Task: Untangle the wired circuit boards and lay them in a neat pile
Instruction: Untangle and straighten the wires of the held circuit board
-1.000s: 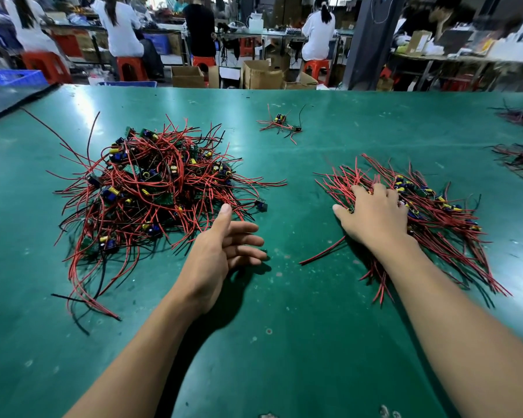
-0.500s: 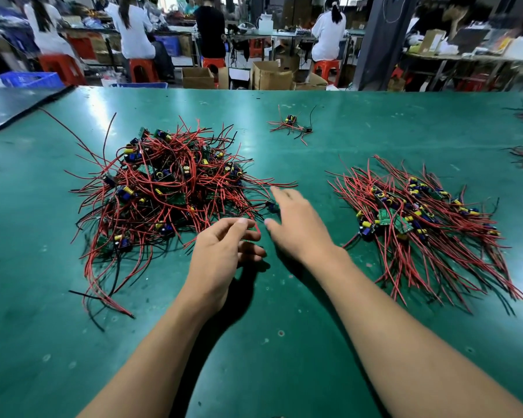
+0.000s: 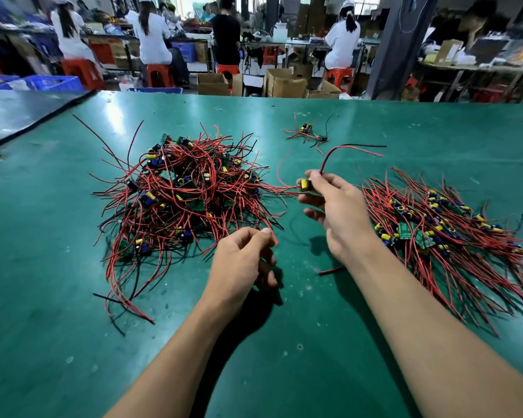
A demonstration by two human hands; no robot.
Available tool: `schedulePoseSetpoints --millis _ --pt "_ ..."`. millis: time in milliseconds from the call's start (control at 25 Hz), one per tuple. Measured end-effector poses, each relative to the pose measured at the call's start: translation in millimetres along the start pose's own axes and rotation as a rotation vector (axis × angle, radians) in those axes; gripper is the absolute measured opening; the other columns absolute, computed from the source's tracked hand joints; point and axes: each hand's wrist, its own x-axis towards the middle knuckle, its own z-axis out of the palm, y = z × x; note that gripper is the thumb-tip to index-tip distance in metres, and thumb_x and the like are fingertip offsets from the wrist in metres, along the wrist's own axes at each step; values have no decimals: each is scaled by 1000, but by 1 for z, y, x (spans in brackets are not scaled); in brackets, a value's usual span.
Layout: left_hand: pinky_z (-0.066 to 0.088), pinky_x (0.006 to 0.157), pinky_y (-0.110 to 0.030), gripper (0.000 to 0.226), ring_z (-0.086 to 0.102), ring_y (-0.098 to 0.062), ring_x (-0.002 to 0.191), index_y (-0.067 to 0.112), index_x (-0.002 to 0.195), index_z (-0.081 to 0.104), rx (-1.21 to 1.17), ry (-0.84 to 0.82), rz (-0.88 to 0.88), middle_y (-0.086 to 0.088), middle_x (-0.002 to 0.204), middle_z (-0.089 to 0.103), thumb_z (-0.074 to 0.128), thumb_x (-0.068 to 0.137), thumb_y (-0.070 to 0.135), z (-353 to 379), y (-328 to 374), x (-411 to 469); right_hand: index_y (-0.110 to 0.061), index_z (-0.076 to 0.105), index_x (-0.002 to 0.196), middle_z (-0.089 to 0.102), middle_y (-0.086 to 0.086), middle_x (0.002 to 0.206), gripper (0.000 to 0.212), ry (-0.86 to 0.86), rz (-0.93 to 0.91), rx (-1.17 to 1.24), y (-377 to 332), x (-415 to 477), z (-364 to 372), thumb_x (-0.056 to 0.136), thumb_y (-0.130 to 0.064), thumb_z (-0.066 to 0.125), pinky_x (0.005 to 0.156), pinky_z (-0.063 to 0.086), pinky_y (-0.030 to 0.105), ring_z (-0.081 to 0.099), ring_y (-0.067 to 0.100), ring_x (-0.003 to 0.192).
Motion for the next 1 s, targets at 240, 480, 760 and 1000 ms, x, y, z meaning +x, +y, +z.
schedulePoseSetpoints --millis 240,480,760,1000 --pt "43 35 -22 25 56 -20 38 8 93 69 -103 -105 -72 -12 65 65 55 98 28 5 5 -3 -10 72 93 72 9 86 13 -446 207 112 6 -57 -13 93 -19 62 48 50 23 63 16 57" --pt "50 40 -23 33 61 -18 44 19 91 76 -249 -284 -283 -10 69 68 58 84 46 1 13 -5 -15 77 97 65 6 84 17 -489 194 69 29 -50 -23 85 -26 71 65 41 40 50 24 70" --pt "57 57 -30 37 66 -21 58 6 101 60 -245 -163 -96 -14 82 71 77 69 15 -2 -1 0 -17 79 100 68 20 101 15 -453 190 10 38 -46 -28 91 -18 67 84 53 44 53 31 94" --pt "53 58 -27 33 64 -14 64 14 92 72 -63 -75 44 -7 76 66 82 63 25 -3 -8 0 -21 81 98 64 4 79 16 -418 94 -126 35 -47 -28 94 -17 66 80 42 39 49 23 79"
